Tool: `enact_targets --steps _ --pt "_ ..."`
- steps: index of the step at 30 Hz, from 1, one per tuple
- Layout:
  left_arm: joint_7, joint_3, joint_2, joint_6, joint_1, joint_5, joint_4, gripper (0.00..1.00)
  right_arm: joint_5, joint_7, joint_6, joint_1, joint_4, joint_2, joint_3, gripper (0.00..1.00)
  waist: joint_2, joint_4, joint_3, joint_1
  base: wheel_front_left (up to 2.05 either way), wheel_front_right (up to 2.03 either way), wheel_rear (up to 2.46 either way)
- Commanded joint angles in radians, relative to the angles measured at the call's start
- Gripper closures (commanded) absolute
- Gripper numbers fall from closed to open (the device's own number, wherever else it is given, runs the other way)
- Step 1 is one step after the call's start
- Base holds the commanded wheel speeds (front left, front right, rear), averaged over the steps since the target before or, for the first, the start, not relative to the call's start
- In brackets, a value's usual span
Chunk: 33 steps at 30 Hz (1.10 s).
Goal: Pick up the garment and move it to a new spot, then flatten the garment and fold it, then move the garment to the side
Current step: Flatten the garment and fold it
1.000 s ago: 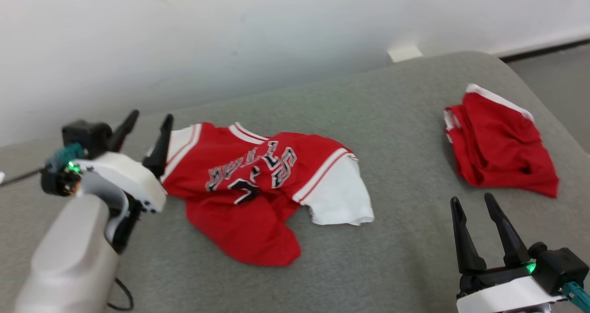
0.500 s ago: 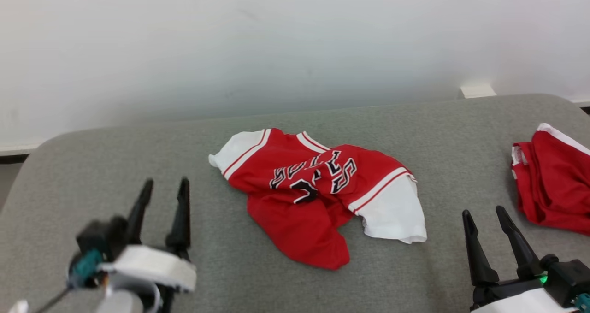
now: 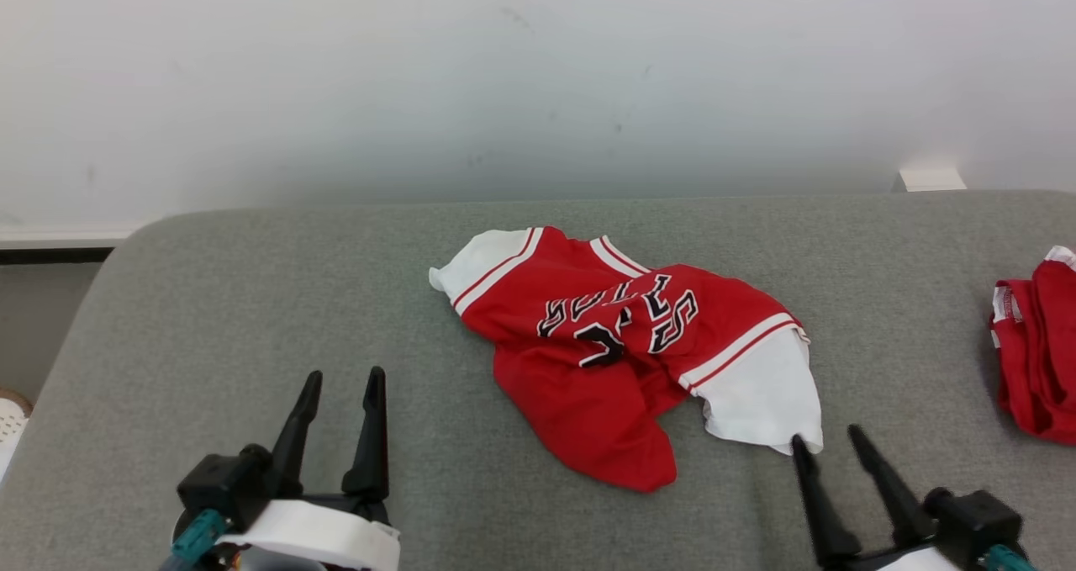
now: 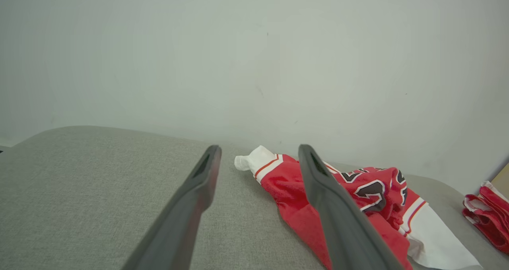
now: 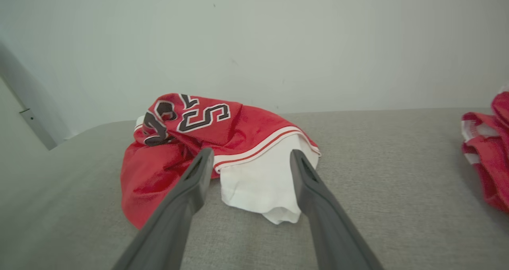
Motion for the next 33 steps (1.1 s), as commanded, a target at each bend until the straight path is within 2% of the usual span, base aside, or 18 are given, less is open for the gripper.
enact_targets --steps 1,5,10,19,20,21,22,23,29,33 --pt "0.0 0.007 -0.005 -0.009 0.012 0.019 0.001 0.0 0.028 0.023 -0.002 -0.004 0.019 -0.004 0.041 0.0 0.0 0.014 0.007 0.0001 0.0 0.0 0.0" --pt "0.0 0.013 -0.021 -0.026 0.005 0.028 0.013 0.0 0.114 0.115 -0.002 -0.046 0.066 -0.025 0.177 0.0 0.0 0.044 0.022 0.0001 0.0 0.0 0.0" --pt "0.0 0.025 -0.037 -0.04 -0.016 0.044 0.023 0.0 0.193 0.195 -0.002 -0.113 0.161 -0.052 0.279 0.0 0.0 0.1 0.04 0.0001 0.0 0.0 0.0" --pt "0.0 0.056 -0.05 -0.049 -0.007 0.061 0.03 0.0 0.309 0.182 -0.002 -0.195 0.301 -0.054 0.379 0.0 0.0 0.198 0.053 0.0001 0.0 0.0 0.0" --pt "0.0 0.059 -0.051 -0.05 -0.006 0.063 0.03 0.0 0.316 0.173 -0.002 -0.2 0.308 -0.056 0.392 0.1 0.0 0.206 0.053 0.0001 0.0 0.0 0.0" --pt "0.0 0.063 -0.052 -0.052 -0.005 0.066 0.03 0.0 0.323 0.16 -0.002 -0.206 0.309 -0.058 0.408 0.4 0.0 0.212 0.054 0.0001 0.0 0.0 0.0" --pt "0.0 0.067 -0.053 -0.055 -0.003 0.068 0.03 0.0 0.335 0.146 -0.002 -0.21 0.306 -0.058 0.423 0.53 0.0 0.217 0.053 0.0001 0.0 0.0 0.0" --pt "0.0 0.07 -0.054 -0.055 -0.001 0.069 0.03 0.0 0.349 0.134 -0.002 -0.21 0.3 -0.059 0.438 1.0 0.0 0.222 0.052 0.0001 0.0 0.0 0.0" --pt "0.0 0.08 -0.055 -0.059 0.004 0.075 0.036 0.0 0.409 0.076 -0.002 -0.25 0.229 -0.086 0.53 1.0 0.0 0.251 0.041 0.0001 0.0 0.0 0.0" --pt "0.0 0.09 -0.056 -0.053 0.004 0.077 0.031 0.0 0.441 0.077 -0.002 -0.306 0.164 -0.09 0.603 1.0 0.0 0.281 0.036 0.0001 0.0 0.0 0.0"
